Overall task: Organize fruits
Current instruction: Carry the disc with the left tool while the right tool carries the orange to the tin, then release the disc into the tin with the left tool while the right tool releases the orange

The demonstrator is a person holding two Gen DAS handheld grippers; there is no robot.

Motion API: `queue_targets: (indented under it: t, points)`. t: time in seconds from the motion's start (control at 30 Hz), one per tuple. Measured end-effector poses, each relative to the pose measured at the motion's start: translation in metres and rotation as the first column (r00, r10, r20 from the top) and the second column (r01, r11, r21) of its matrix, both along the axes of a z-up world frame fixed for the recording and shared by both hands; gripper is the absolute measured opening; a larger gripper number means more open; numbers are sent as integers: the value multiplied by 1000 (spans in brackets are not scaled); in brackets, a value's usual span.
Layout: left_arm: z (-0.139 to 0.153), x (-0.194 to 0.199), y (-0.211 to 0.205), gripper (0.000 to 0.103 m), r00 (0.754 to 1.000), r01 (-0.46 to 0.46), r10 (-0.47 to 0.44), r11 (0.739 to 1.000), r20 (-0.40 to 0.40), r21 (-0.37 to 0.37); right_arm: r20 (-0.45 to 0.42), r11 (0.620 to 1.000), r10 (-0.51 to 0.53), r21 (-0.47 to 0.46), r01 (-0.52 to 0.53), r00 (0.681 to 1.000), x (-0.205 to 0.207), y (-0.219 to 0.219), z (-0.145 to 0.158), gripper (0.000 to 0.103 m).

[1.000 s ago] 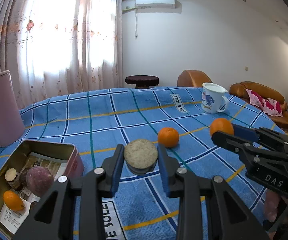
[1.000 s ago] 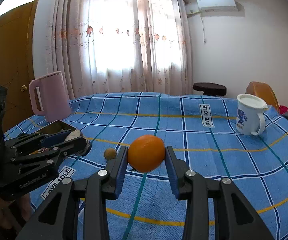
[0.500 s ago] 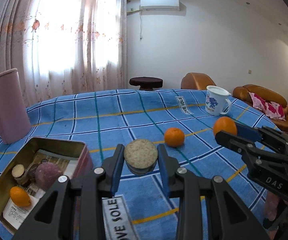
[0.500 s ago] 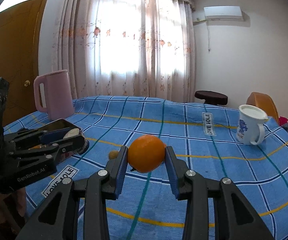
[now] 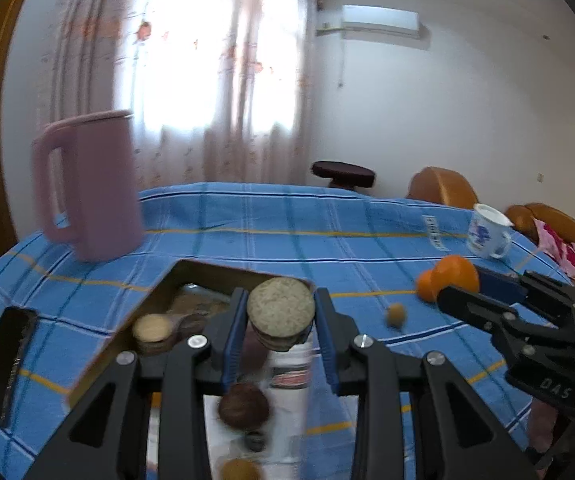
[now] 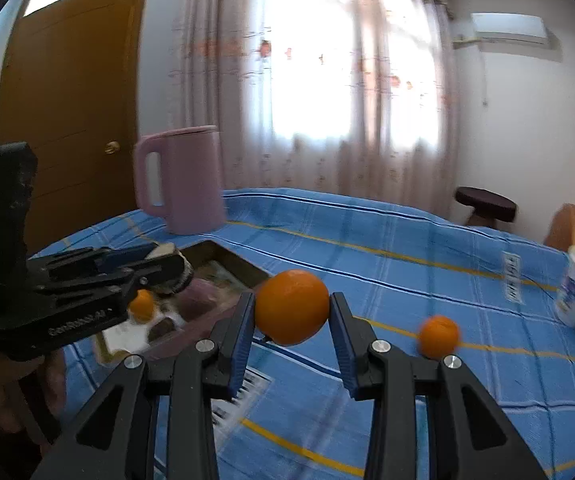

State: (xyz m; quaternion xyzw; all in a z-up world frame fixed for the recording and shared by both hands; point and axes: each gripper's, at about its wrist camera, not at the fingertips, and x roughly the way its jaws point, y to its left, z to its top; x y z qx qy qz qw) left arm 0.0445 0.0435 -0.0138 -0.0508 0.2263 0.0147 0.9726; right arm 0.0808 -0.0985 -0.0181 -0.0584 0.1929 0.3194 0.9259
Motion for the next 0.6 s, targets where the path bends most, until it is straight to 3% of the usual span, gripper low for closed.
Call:
queue_targets:
  t: [0.27,0.6]
  points:
    - [-8,-7,49,35,995,-101,100,994,-27,-28,2,987,145,-67,-145,989,-10,71,0,39]
    - [-27,-9,78,35,986,-149,145,988,-86,-46,-71,962,222,-145,-230,973,-10,115,-24,39]
